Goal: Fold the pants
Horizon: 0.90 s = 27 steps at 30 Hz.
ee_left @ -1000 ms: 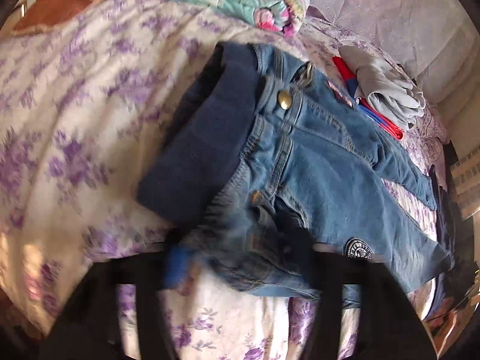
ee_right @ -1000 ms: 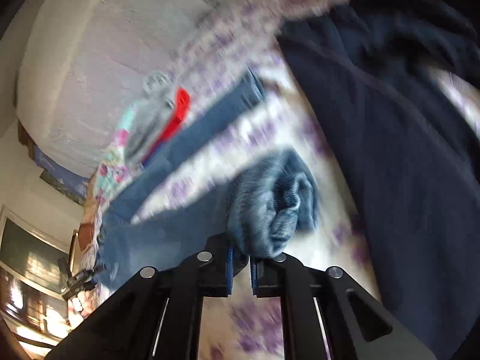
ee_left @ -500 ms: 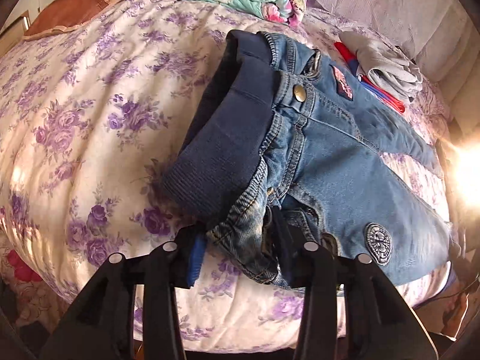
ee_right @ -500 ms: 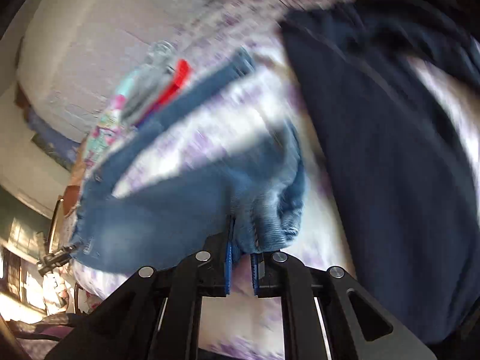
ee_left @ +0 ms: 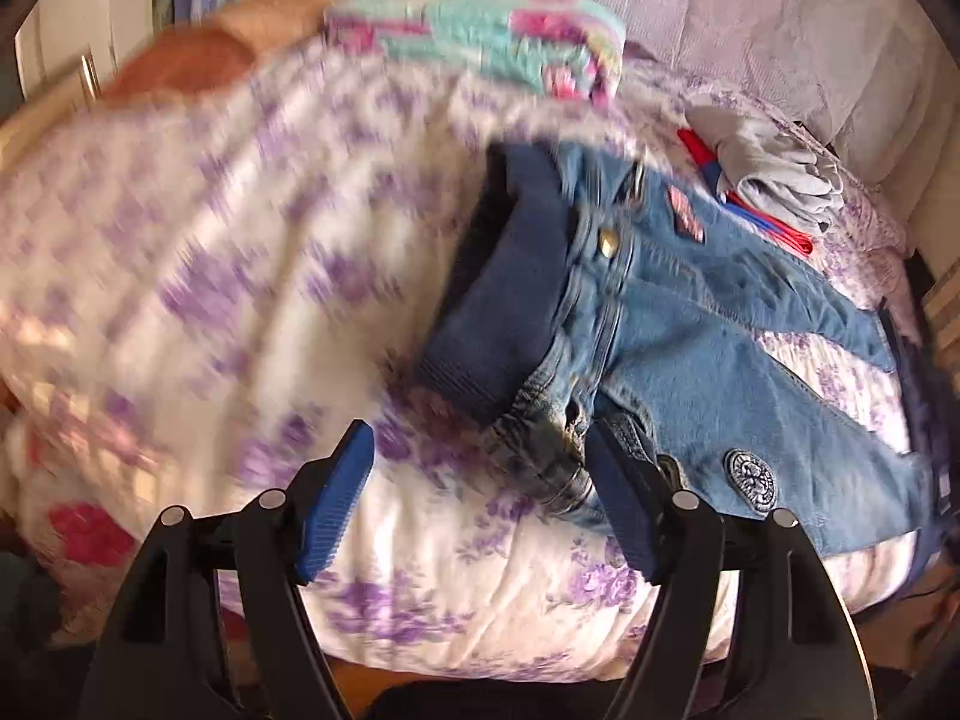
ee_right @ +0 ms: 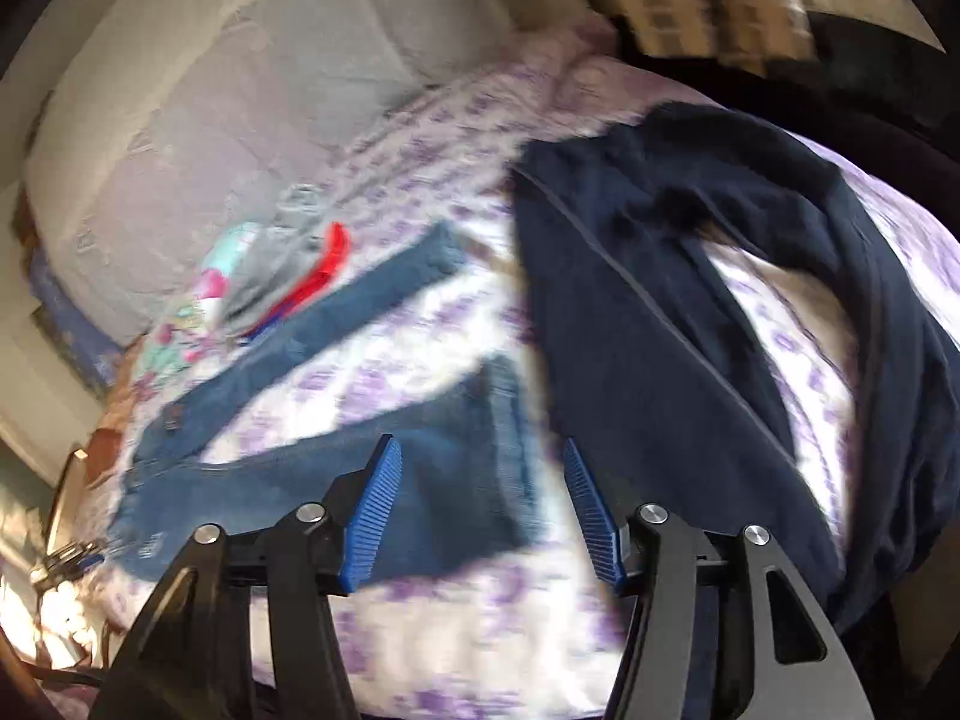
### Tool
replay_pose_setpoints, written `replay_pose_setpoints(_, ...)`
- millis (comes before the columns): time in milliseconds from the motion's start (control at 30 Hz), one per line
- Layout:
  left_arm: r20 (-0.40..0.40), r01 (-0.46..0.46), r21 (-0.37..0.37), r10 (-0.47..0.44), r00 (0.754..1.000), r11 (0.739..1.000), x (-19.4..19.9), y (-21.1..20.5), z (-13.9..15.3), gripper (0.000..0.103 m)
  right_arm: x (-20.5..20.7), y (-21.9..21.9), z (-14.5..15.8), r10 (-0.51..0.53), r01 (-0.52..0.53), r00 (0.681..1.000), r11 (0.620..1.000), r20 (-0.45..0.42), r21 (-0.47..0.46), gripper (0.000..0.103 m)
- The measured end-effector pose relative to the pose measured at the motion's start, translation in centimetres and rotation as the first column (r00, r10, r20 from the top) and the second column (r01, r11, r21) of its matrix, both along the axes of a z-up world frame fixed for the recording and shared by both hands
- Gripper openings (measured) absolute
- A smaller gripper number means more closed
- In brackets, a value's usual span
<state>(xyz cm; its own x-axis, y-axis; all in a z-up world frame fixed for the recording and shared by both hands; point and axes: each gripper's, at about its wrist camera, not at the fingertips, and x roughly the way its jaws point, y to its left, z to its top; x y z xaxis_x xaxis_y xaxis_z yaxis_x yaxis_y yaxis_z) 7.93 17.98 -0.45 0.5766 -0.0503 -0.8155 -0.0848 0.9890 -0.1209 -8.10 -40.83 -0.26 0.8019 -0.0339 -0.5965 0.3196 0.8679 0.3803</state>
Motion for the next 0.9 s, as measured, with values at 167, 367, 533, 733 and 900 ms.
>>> replay_pose_setpoints(167,0.198,0.041,0.069,-0.054,0.979,0.997,-1.3,-2.2,5.5,0.085,4.5,5.2,0.7,0.182,-0.185,0.982,0.980,-0.045,-0.071,0.068)
replay_pose_setpoints(367,-0.015,0.130,0.161,-0.129,0.992,0.978,4.1,-7.0,-3.9,0.085,9.3,3.6,-6.0,0.082,-0.083,0.960,0.997,-0.269,0.010,0.068)
replay_pose_setpoints(533,-0.003,0.150,0.135,-0.151,0.989,0.979,4.4,-6.4,-3.1,0.083,10.6,6.4,-0.9,0.157,-0.181,0.967,0.978,-0.201,-0.108,0.070)
replay_pose_setpoints(733,0.155,0.136,0.050,-0.142,0.978,0.989,10.1,-3.3,5.0,0.090,19.8,15.2,7.9,0.480,-0.486,0.870,0.802,-0.110,-0.347,0.100)
replay_pose_setpoints(900,-0.029,0.111,-0.104,-0.115,0.993,0.988,19.4,0.5,0.4,0.085,32.6,21.7,6.8,0.622,-0.674,0.738,0.659,-0.261,-0.333,0.100)
